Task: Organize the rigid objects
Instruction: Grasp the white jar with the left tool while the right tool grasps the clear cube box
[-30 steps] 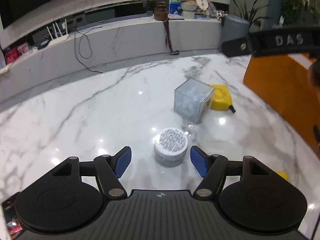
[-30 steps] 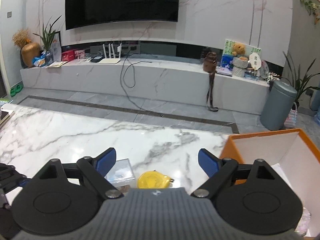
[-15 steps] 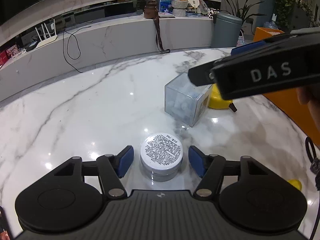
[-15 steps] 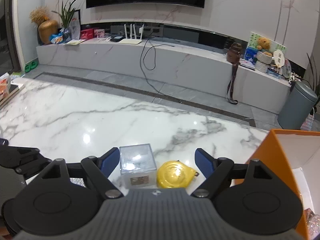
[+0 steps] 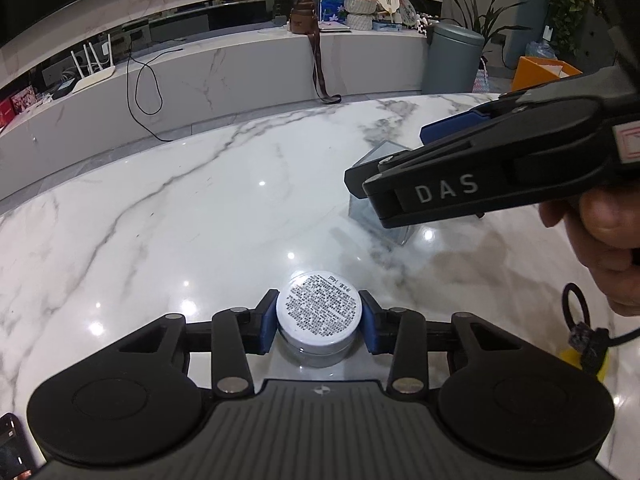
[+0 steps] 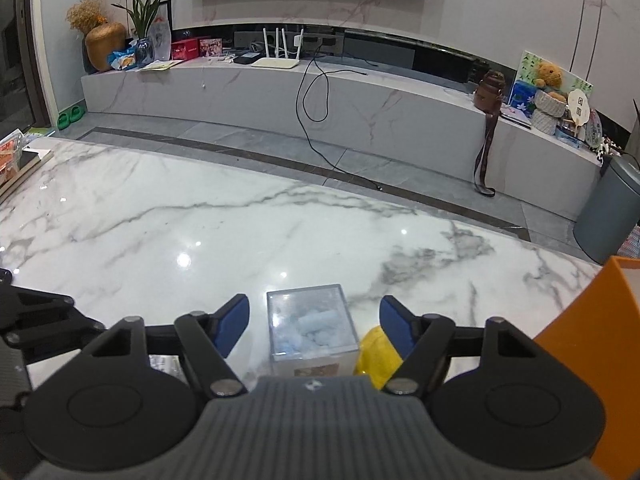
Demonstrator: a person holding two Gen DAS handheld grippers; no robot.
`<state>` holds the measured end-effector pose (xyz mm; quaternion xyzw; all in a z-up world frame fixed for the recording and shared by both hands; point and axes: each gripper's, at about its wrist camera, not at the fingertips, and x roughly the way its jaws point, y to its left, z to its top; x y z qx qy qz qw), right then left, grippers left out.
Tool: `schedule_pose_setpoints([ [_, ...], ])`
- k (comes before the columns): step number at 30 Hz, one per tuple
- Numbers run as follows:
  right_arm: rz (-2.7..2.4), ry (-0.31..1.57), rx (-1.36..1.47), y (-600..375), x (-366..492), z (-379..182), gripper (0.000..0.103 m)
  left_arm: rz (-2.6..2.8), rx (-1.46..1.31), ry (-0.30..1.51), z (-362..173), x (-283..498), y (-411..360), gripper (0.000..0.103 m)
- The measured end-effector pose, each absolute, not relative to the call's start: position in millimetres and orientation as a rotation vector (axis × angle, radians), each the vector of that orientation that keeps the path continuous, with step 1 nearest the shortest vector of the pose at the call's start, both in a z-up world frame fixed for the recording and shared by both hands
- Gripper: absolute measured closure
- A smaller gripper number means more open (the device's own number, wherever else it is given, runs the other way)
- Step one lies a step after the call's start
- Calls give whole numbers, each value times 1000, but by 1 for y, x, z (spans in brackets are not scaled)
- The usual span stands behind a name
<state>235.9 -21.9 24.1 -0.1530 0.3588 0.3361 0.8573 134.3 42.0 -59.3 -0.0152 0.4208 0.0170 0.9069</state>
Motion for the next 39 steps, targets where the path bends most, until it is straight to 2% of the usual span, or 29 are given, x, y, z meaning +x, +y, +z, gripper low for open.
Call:
schedule_pose_setpoints([
  [5,706,769,-334,-16,237,17,36,28,-29,878,-59,130,48,57],
  [10,698,808,-373,-12,238,7,55,30,-32,884,-58,130,53,57],
  [21,731,923,-358,-18,227,11,56,18,-19,891,-57,124,56,57],
  [39,720,948,-358,-12,230,1,56,28,-14,884,-59,123,52,57],
])
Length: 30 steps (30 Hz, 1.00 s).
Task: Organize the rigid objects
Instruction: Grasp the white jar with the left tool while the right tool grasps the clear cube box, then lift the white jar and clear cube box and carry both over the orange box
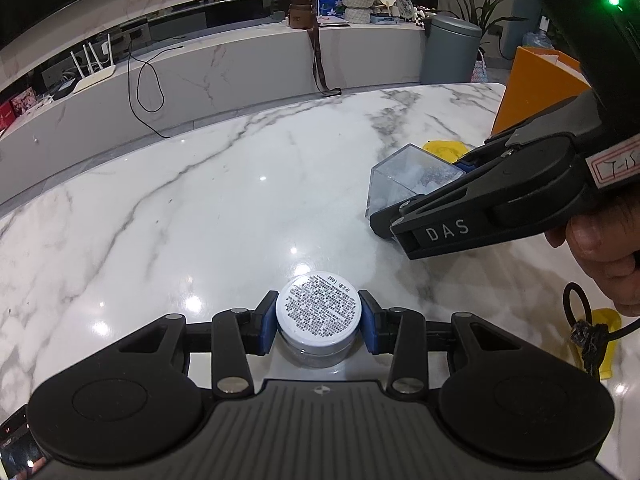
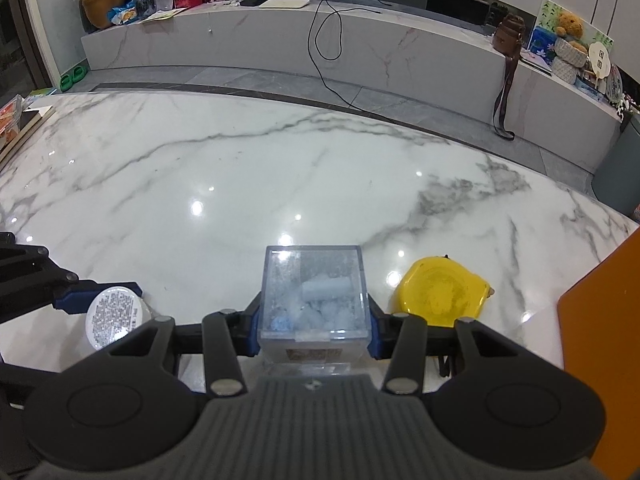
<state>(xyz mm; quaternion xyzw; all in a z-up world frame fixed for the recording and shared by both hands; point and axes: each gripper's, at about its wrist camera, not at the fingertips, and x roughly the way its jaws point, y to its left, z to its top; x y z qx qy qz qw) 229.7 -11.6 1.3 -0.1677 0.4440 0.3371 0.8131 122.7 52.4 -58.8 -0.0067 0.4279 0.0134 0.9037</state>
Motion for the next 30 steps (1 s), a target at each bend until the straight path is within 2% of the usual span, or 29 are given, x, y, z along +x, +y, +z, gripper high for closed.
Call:
schedule_pose_setpoints([
  [13,688,940,-309,-22,230,18,56,40,-69,844,-38,119,60,57],
  [30,661,846,-218,-73,224,74,56,27,-48,763,-3,112,34,57],
])
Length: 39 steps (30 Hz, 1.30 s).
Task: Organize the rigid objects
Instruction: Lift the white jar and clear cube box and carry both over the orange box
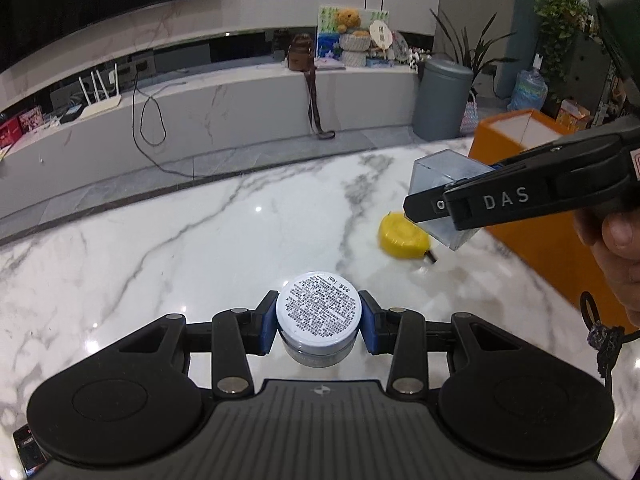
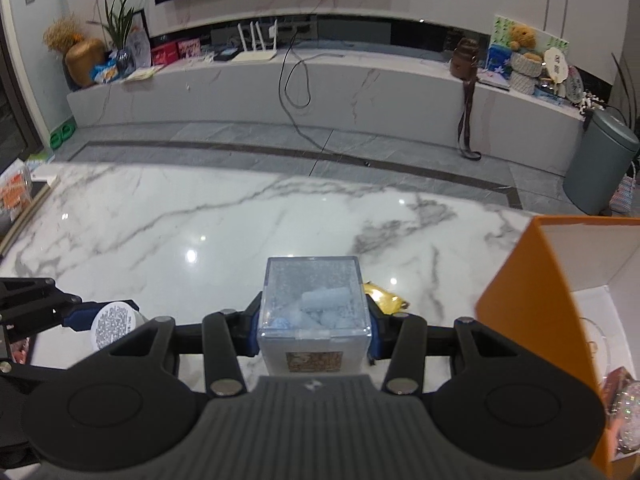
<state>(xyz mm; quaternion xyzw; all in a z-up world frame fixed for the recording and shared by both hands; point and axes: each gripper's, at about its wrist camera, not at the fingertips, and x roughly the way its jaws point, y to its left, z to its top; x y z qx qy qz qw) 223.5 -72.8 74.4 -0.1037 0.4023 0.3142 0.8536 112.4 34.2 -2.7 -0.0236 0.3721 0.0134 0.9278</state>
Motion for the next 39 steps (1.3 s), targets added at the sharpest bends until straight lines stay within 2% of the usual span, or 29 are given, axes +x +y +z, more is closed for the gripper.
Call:
schedule_pose_setpoints([
  [17,560,720,-35,-167,221,144,56,-35,27,708,47,109,-25,57],
  [27,472,707,18,-230,217,150,56,-122,102,671,80,134,-87,57],
  [39,329,726,124,-303,233,146,56,-230,215,640,95,163,-166,57],
])
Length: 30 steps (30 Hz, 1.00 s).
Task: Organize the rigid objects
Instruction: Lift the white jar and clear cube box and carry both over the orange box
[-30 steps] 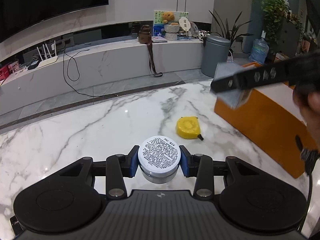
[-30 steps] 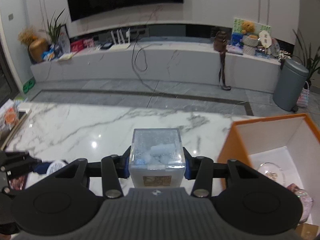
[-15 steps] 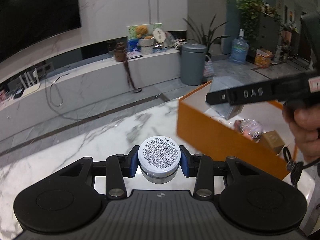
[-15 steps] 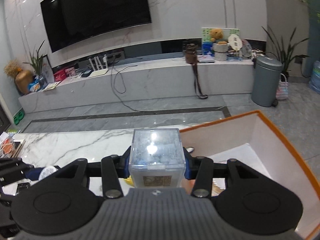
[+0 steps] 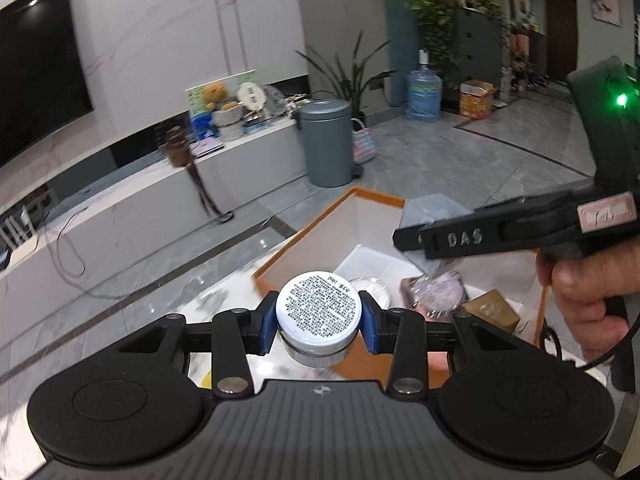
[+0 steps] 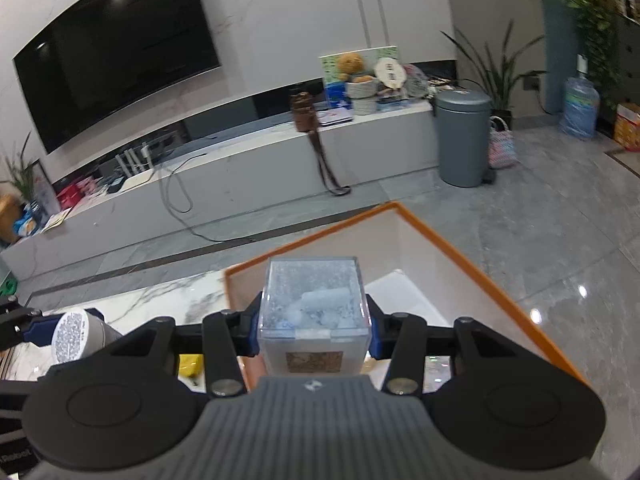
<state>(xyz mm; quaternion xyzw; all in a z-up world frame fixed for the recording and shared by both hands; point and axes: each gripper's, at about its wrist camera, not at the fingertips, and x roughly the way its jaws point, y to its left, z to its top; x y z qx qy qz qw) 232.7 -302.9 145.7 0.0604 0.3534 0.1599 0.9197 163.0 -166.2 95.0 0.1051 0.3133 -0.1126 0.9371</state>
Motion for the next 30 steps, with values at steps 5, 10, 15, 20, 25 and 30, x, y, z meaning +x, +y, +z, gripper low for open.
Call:
schedule_pose_setpoints([
  [5,273,749,155,-324,240,139,56,-255,268,661,91,186,-196,57],
  [10,217,774,189,-345,248,130,56,-275,332,689,82,206,-219,57],
  [15,178,824,207,-351,261,113,56,-282,418,734,67,227,-237,57],
  [20,170,849,227,-353,273,101,56,-291,472,772,53,242,-246,57],
  [25,150,874,265,-353,284,89,56,-282,521,821,35,261,-248,57],
  [30,135,886,305,-350,298,78,56,-278,564,867,19,275,-249,57],
])
